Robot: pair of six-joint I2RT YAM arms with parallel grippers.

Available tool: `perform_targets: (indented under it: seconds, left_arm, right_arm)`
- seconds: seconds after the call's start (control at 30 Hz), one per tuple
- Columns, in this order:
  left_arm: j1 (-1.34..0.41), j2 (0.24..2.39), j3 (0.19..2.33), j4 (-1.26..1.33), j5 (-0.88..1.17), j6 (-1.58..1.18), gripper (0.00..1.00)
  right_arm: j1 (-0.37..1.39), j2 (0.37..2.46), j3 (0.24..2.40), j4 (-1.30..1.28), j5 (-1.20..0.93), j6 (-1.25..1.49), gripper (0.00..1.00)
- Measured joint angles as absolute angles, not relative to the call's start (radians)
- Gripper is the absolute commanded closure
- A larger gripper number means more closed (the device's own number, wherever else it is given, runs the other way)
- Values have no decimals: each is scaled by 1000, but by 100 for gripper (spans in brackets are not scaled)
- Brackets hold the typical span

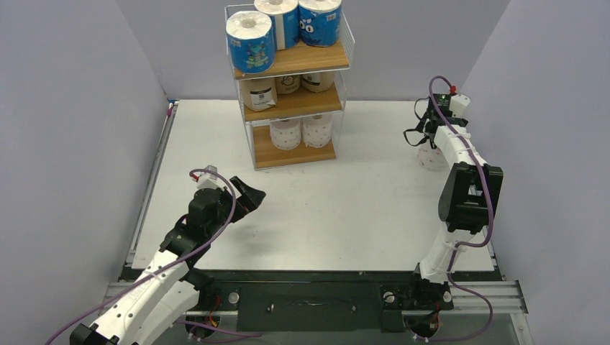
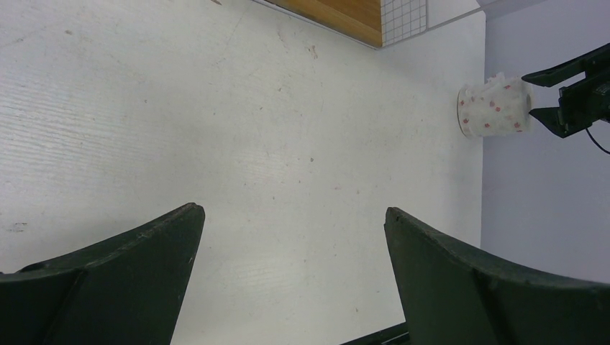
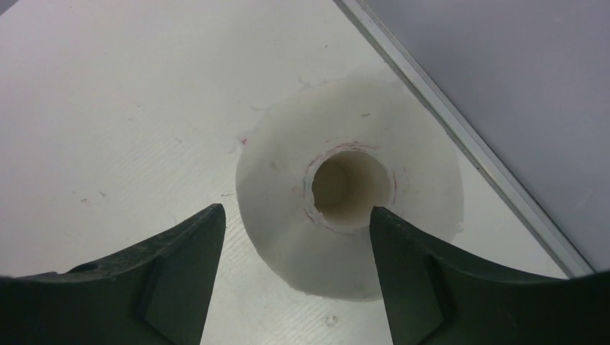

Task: Place and organize the paper towels onto the shelf
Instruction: Move the paper towel to the center of the board.

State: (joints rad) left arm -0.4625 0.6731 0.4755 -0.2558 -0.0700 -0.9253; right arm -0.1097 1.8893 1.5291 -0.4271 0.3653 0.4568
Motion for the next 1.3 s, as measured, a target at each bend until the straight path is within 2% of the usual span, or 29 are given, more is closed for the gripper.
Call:
perform_targets:
  seconds: [0.27,0.5,0.63,0.97,1.3]
  left_arm:
    - [-463,685,476,-240,-70,-921,4]
    - [-463,684,473,-235,-70,-921,4]
    - [-463,684,464,-235,-70,-921,4]
    - [-463,681,459,-235,-70,-921,4]
    - [-463,669,454,-235,-70,-921,4]
  right_arm:
    - [-104,1929,1555,-421,353,430,39]
    - [-103,1952,1576,-421,352,422,51]
    - [-104,1971,1585,-420,358,414,52]
    - [-104,1975,1587,-420,360,412,78]
    - [-71,1905,1534,-446,356,460,83]
